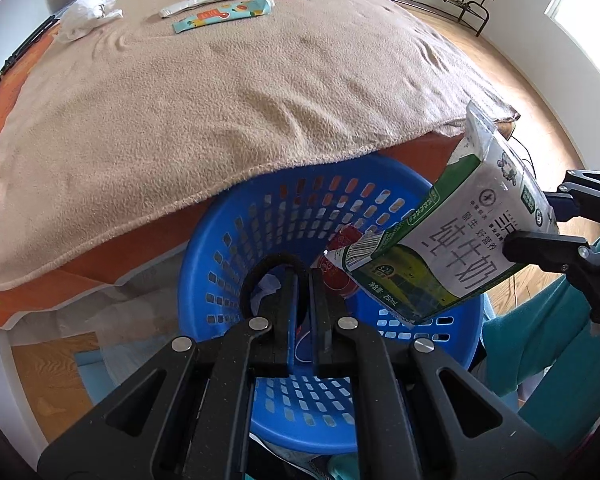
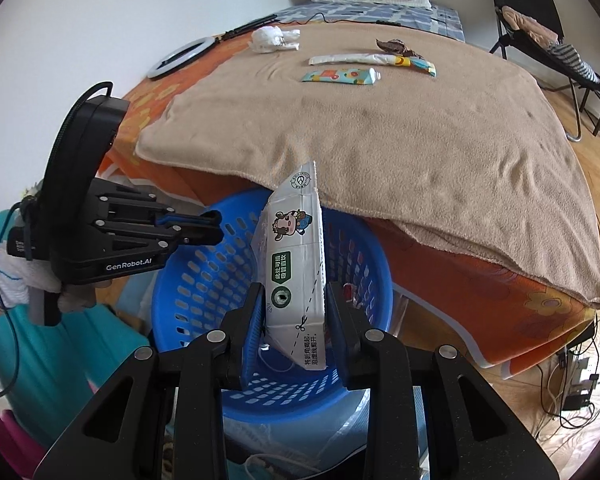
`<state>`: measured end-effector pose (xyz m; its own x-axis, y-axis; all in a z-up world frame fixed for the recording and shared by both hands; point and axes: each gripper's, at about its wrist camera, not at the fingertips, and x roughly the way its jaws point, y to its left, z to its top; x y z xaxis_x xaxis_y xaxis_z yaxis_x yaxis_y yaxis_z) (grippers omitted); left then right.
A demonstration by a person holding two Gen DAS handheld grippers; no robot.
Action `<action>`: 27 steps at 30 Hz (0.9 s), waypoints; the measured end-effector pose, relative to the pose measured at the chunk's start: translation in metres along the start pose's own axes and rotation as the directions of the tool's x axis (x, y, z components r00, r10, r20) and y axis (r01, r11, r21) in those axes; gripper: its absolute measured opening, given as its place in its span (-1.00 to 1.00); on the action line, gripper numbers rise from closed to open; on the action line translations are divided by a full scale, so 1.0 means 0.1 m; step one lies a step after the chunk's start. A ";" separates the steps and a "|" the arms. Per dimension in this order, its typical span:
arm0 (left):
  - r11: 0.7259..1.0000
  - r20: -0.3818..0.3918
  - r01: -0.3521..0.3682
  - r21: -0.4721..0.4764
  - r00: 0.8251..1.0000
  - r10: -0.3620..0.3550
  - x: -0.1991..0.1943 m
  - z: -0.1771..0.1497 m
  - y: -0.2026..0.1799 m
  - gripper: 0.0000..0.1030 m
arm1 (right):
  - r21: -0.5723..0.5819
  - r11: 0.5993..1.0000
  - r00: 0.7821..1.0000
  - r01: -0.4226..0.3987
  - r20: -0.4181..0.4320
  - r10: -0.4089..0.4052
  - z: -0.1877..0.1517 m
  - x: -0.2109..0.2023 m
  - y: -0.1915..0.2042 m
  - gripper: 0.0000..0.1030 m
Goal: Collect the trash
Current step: 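Carry hair tie and milk carton over the blue basket and release both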
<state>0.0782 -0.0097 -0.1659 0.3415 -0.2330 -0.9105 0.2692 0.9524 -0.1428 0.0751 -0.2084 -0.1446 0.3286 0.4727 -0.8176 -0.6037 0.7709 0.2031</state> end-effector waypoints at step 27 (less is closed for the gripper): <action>0.999 0.011 -0.041 -0.027 0.999 0.041 0.00 0.00 0.05 0.40 | 0.017 0.998 0.997 0.053 -0.056 -0.052 0.00 0.17 0.02 0.18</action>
<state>0.0797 -0.0051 -0.1666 0.3619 -0.1959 -0.9114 0.2311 0.9660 -0.1159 0.0796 -0.1991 -0.1586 0.3185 0.4073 -0.8560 -0.5729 0.8021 0.1686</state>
